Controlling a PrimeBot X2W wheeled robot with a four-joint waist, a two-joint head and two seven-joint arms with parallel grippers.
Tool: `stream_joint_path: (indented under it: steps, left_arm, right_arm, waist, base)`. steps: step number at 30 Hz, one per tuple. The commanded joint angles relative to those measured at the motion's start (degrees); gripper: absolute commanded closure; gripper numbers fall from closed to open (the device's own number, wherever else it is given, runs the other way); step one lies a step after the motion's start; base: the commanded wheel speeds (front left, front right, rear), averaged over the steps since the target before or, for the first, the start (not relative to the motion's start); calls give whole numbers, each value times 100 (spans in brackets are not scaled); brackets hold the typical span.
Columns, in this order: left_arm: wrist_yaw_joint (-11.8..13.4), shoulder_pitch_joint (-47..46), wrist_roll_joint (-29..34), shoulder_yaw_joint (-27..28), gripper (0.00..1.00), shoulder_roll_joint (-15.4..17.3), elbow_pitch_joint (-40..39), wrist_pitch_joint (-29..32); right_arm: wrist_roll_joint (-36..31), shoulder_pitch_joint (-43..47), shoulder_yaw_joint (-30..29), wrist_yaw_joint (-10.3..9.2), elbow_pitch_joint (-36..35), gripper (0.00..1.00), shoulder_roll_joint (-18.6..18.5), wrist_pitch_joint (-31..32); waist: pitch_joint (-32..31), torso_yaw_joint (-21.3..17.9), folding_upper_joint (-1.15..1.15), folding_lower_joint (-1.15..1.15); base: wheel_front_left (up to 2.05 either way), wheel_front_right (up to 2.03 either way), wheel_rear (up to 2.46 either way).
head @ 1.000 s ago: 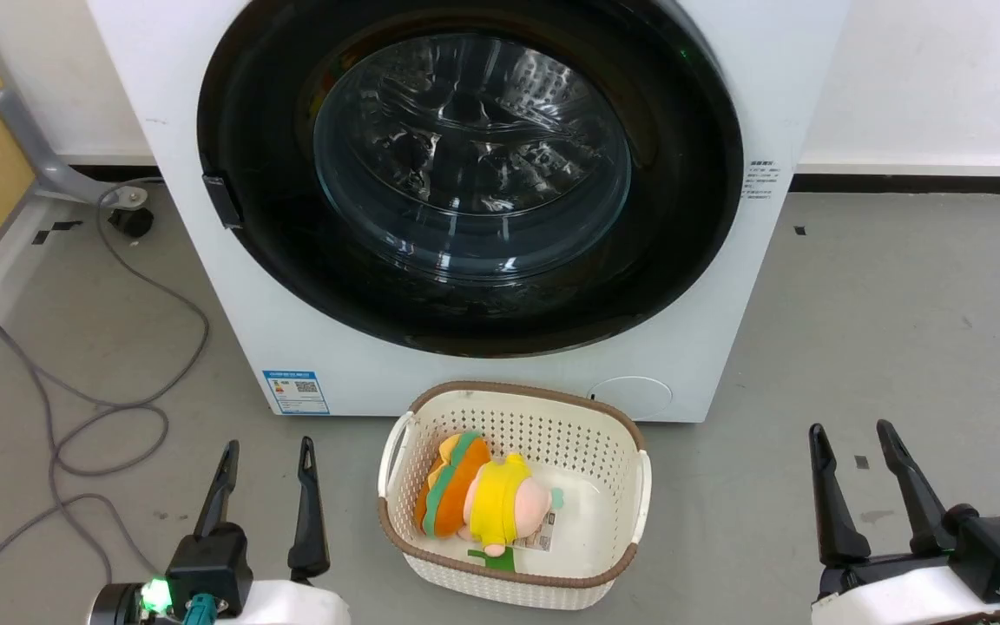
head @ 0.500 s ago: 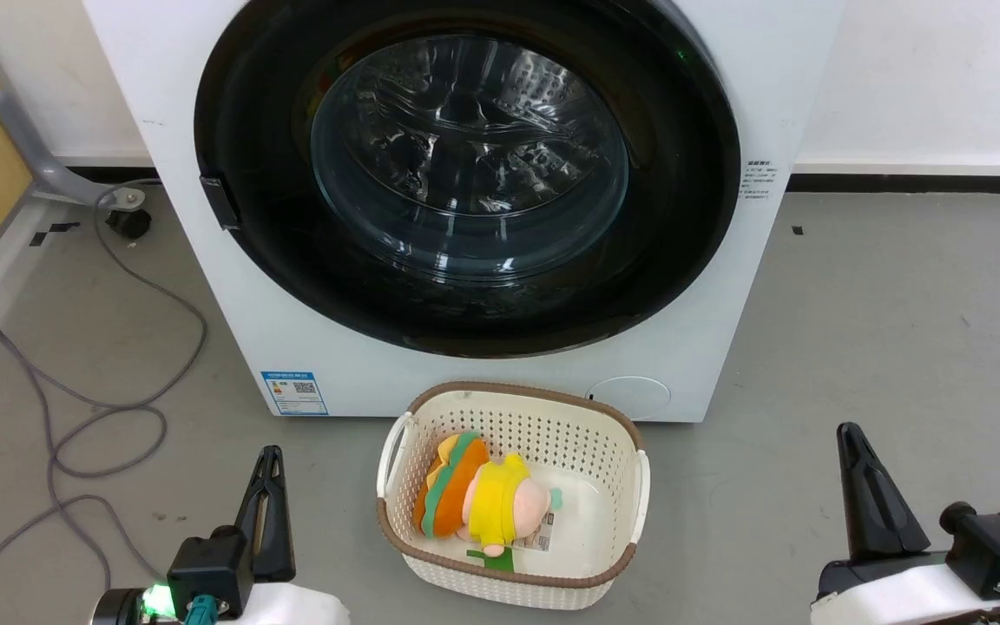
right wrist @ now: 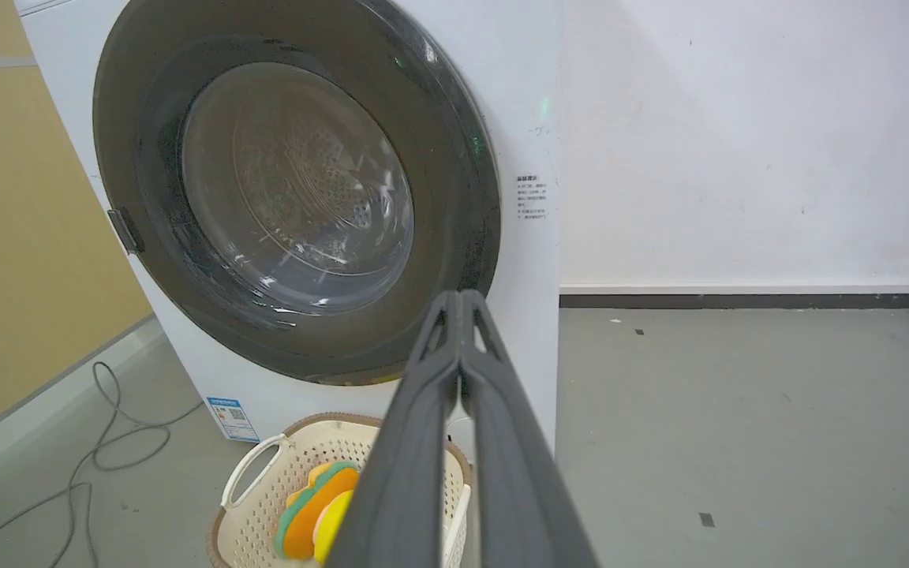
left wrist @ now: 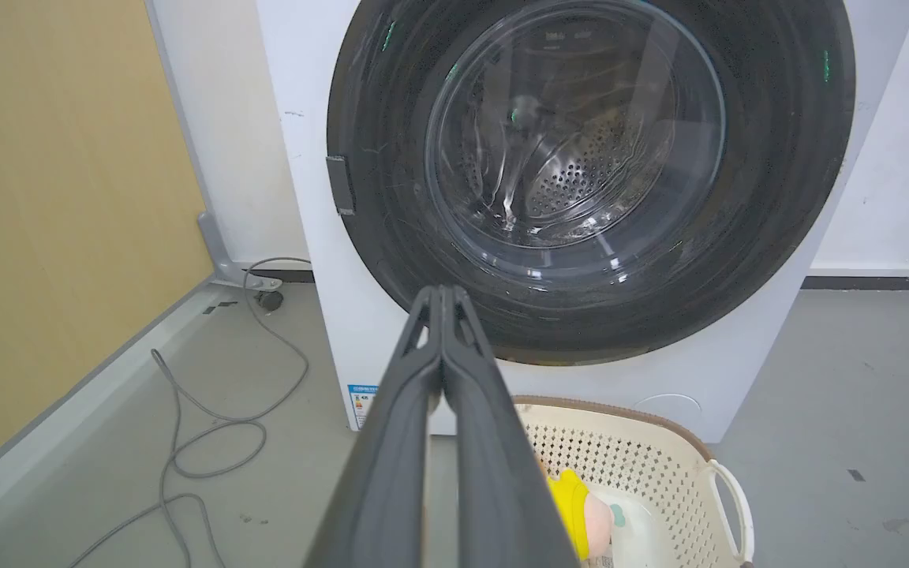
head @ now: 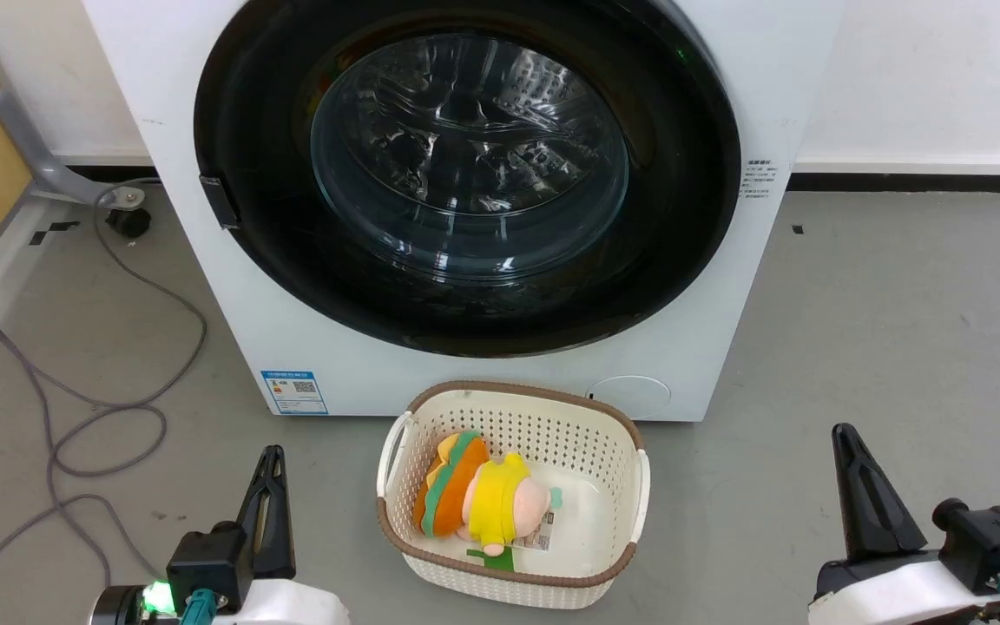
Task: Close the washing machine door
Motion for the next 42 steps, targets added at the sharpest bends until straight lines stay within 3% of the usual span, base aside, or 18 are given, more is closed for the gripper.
stream_joint_path:
  steps: [1,42]
  left_arm:
    - [-37,-38,46,22,100,1,-33,41]
    - [-229,-106,130,102,100,3,-202,521]
  right_arm:
    - [-61,-17,13,-1,-45,100,5,47]
    - [-397,-46,56,-2,-210,100,15,530]
  waist:
    - [1,1,0,0]
    - [20,21,0,0]
  base:
    - [0,0,0]
    - [0,0,0]
